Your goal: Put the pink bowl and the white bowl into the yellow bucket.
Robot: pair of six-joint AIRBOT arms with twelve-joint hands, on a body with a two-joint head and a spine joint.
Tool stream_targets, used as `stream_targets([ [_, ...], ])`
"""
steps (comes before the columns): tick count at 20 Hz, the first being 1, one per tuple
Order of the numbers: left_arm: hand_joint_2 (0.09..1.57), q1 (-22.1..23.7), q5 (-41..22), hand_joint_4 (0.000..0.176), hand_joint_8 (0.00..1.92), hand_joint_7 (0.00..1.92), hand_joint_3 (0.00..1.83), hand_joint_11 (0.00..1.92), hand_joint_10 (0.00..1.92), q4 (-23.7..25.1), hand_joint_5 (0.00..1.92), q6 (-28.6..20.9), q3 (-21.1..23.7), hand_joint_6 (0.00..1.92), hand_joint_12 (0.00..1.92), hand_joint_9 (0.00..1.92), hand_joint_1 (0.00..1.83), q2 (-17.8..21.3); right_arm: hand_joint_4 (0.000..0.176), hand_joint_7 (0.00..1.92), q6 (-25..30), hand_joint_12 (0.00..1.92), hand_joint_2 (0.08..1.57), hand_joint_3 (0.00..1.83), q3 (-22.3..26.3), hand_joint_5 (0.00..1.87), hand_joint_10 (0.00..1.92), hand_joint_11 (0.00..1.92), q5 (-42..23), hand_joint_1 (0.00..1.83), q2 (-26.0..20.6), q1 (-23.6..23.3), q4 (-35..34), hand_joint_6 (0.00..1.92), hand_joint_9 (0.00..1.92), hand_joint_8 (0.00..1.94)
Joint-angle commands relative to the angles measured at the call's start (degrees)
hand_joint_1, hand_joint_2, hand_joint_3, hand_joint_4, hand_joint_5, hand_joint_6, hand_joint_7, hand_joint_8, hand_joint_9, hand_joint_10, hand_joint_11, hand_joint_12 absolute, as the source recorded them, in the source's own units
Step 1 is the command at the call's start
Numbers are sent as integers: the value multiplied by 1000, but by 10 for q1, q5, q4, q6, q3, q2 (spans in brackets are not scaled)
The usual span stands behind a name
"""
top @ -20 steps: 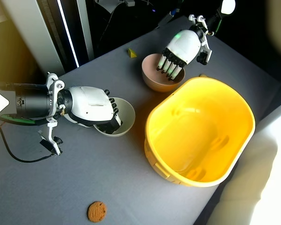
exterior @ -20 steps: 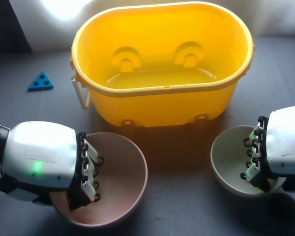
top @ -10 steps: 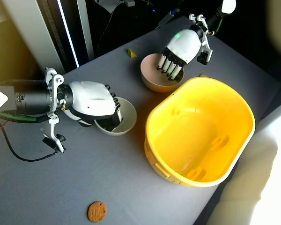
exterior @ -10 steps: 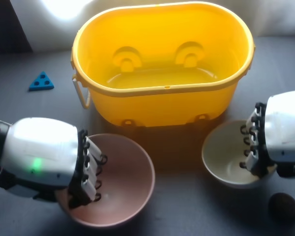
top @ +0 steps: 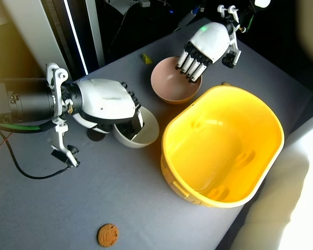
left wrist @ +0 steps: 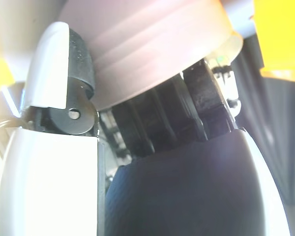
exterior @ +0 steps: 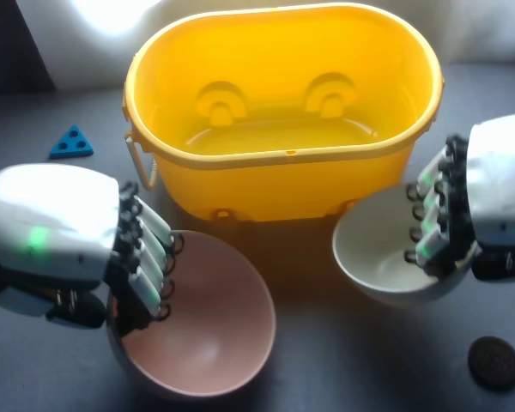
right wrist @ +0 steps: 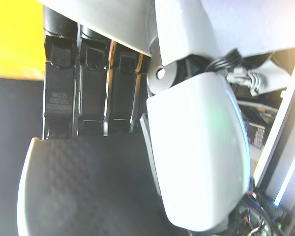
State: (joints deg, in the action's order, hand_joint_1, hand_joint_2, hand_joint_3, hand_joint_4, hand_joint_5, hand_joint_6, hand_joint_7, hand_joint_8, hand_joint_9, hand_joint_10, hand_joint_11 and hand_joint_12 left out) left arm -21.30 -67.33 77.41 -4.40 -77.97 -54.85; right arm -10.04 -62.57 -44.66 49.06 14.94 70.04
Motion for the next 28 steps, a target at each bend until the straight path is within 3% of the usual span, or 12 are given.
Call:
stream_targets([
  [1, 1106, 10, -58, 0, 927, 987, 0, 703, 1172, -42, 994, -8, -2, 948, 1051, 896, 1375, 11, 0, 1251, 11, 873, 1009, 0, 2, 1106, 758, 985, -46, 1404, -8, -12, -34, 700, 1214, 451],
  [3, 1117, 18, -72, 0, 1032, 949, 1, 685, 1252, -44, 979, -22, -2, 897, 1167, 878, 1374, 18, 0, 1226, 22, 809, 1023, 2, 2, 1030, 771, 973, -59, 1401, -11, -26, -30, 830, 1192, 502],
  [4, 1123, 21, -77, 0, 1051, 933, 1, 679, 1240, -50, 955, -28, -2, 940, 1155, 885, 1372, 21, 0, 1215, 29, 805, 1023, 1, 2, 1054, 795, 968, -62, 1401, -12, -32, -25, 789, 1181, 529],
  [5, 1120, 22, -83, 0, 1006, 943, 5, 651, 1119, -57, 958, -33, -2, 928, 1541, 918, 1461, 24, 0, 1228, 30, 817, 1019, 0, 2, 1084, 805, 965, -64, 1401, -12, -35, -24, 742, 1171, 515],
  [6, 1113, 24, -85, 0, 1002, 966, 0, 663, 1171, -60, 971, -34, -2, 928, 1279, 907, 1393, 25, 0, 1217, 30, 832, 1022, 1, 1, 1071, 821, 953, -65, 1400, -12, -37, -23, 757, 1166, 527],
  [7, 1113, 26, -89, 0, 1030, 964, 1, 679, 1207, -64, 966, -39, -3, 908, 1190, 897, 1378, 27, 0, 1202, 30, 834, 1027, 0, 1, 1051, 805, 943, -66, 1399, -12, -41, -20, 792, 1165, 569],
  [10, 1107, 35, -100, 0, 986, 985, 0, 704, 1181, -68, 985, -52, -3, 911, 1110, 898, 1376, 33, 0, 1243, 29, 825, 1019, 0, -4, 1055, 777, 972, -72, 1402, -12, -57, -19, 761, 1186, 505],
  [20, 1104, 59, -139, 0, 928, 983, 1, 693, 1172, -111, 1000, -99, -38, 937, 990, 898, 1375, 41, 0, 1218, -32, 853, 1024, 0, -10, 1080, 828, 932, -80, 1400, -8, -66, -17, 775, 1138, 547],
  [22, 1121, 65, -142, 0, 1011, 944, 0, 675, 1209, -120, 959, -106, -45, 991, 1020, 873, 1370, 41, 0, 1239, -33, 855, 1020, 0, -10, 1087, 822, 930, -83, 1401, -7, -66, -15, 747, 1140, 527],
  [24, 1138, 69, -145, 0, 1103, 930, 1, 646, 1283, -132, 924, -112, -52, 998, 1215, 825, 1367, 40, 0, 1224, -44, 864, 1018, 0, -10, 1092, 807, 937, -85, 1402, -6, -67, -14, 734, 1162, 542],
  [26, 1139, 72, -148, 0, 1088, 940, 0, 677, 1269, -145, 897, -118, -57, 1049, 1193, 836, 1367, 40, 0, 1167, -57, 898, 1030, 1, -10, 1078, 841, 930, -85, 1398, -5, -73, -14, 778, 1131, 646],
  [28, 1142, 76, -150, 0, 1075, 934, 0, 684, 1256, -164, 883, -123, -63, 1094, 1126, 840, 1366, 41, 0, 1202, -61, 896, 1028, 0, -10, 1050, 805, 937, -85, 1399, -3, -83, -14, 821, 1152, 584],
])
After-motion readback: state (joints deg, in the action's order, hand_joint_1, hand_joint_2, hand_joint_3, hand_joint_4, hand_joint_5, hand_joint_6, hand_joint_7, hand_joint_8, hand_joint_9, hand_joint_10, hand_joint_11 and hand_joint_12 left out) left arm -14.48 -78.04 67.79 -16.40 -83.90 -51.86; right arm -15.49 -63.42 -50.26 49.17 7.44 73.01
